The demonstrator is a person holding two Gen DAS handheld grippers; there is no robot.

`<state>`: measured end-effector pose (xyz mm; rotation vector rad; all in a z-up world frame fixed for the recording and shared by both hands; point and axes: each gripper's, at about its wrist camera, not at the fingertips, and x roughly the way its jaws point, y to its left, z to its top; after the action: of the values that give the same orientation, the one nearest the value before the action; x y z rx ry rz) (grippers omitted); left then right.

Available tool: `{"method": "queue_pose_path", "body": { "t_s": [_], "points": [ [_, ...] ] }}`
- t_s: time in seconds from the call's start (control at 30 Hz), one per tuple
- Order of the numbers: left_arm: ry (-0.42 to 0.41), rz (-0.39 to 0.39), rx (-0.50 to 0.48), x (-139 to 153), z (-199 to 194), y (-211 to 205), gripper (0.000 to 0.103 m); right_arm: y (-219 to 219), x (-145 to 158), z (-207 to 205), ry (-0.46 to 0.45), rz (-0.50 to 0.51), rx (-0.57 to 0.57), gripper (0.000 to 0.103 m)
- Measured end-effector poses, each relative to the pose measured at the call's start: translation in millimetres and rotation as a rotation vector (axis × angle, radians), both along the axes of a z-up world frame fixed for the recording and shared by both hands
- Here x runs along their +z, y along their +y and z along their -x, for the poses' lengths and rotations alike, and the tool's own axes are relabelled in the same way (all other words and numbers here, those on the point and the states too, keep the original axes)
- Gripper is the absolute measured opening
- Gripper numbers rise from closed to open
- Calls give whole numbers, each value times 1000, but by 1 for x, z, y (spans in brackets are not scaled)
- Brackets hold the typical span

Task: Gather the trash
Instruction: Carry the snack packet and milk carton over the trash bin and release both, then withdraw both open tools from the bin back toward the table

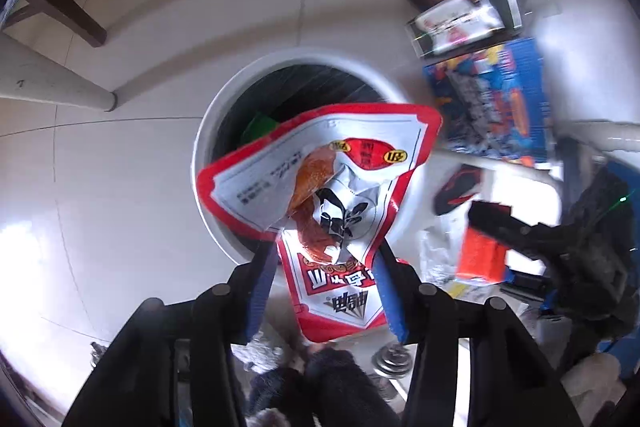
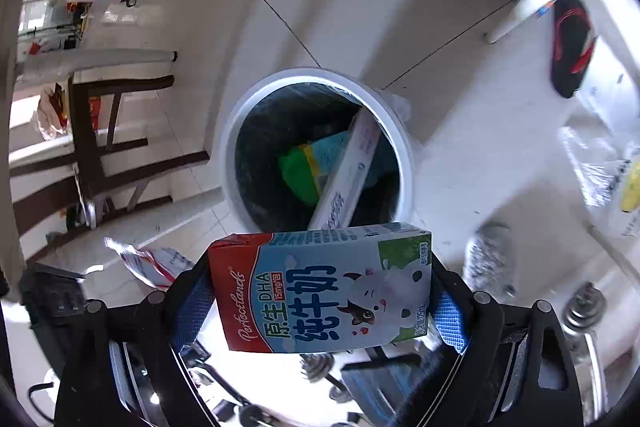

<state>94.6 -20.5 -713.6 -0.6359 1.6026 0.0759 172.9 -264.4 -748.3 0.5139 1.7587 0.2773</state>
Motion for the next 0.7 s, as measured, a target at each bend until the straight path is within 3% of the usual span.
{"method": "queue_pose_path", "body": {
  "t_s": [0.03, 0.07, 0.1, 0.17, 0.23, 0.37, 0.57, 0.7],
  "points": [
    [4, -10, -2, -6, -1, 1, 57, 2, -12, -5, 14, -13, -9, 93],
    [4, -21, 2, -9, -1, 3, 63, 4, -23, -8, 29, -27, -24, 94],
    [-3, -29, 15, -10, 1, 7, 69, 4, -34, -12, 42, -41, -39, 102],
    [-20, -32, 45, -9, 6, 13, 79, 8, -48, -14, 57, -47, -65, 103],
    [-27, -67, 59, -5, 12, 18, 100, 14, -58, -16, 62, -37, -66, 103],
    [-12, -118, 59, -5, 24, 23, 103, 20, -55, -15, 20, 23, -21, 103],
    [7, -230, 43, 16, 53, 16, 103, 36, -13, 6, -183, 340, 237, 103],
    [18, -279, 55, 42, 70, 10, 103, 44, 17, 29, -282, 428, 349, 103]
  ]
}}
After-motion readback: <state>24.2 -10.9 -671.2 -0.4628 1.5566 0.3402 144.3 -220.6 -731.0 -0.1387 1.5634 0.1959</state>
